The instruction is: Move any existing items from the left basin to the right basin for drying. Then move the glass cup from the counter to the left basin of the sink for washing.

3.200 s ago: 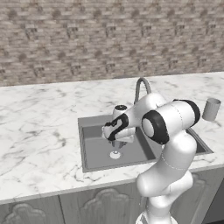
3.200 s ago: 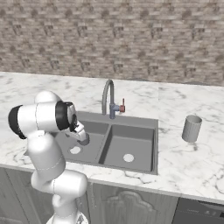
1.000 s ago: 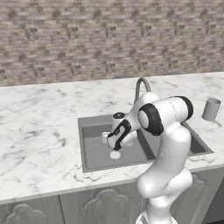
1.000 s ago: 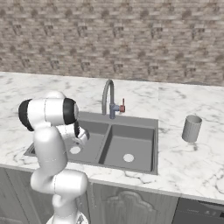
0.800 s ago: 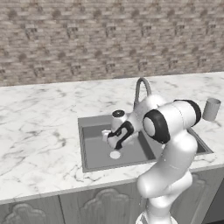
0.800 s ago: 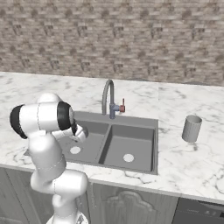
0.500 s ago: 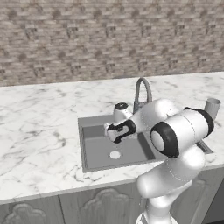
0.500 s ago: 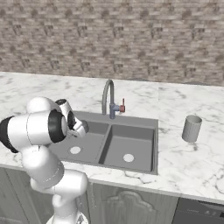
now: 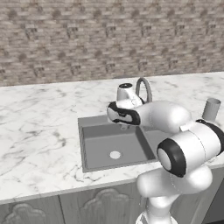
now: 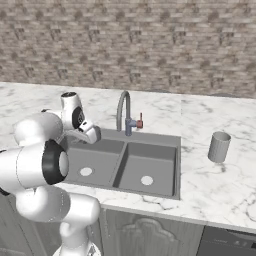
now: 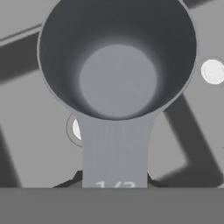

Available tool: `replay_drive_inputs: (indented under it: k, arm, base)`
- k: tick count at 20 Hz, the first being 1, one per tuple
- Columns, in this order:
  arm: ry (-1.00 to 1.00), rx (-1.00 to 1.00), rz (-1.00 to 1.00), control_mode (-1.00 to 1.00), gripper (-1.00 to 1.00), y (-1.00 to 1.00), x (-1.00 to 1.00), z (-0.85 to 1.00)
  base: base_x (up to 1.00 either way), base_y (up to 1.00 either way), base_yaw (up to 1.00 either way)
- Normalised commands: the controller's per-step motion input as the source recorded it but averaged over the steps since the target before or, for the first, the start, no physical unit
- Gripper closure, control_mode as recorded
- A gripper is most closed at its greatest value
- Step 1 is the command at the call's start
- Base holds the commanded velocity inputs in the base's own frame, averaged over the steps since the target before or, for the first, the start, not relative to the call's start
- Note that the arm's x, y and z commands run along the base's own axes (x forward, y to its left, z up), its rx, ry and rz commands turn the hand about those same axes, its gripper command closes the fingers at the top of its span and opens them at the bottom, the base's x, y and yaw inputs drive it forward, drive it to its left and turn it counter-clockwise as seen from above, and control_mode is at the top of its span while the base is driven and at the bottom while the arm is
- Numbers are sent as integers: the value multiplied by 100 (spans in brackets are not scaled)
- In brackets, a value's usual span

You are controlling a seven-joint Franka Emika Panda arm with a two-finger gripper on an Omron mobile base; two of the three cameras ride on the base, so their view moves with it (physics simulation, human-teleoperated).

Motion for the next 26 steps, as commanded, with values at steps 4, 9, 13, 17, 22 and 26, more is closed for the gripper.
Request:
replay_drive_inputs:
  k: [4,9,13,17,22,26]
  arm:
    - [6,0,-5,-100,100,-2,-42,47]
    - [1,1,-11,-100,100,-8,-70,17]
    - [4,3,-13,-100,100,-15,-74,7]
    - [8,4,-14,-100,100,-39,-48,7]
    - [9,1,-14,-100,100,-56,-19,1]
    - [9,1,-12,-100,100,-68,-15,0]
  base:
    - [0,0,0]
    - [0,0,0]
    - [0,0,0]
    - [0,0,0]
    - [0,0,0]
    - [0,0,0]
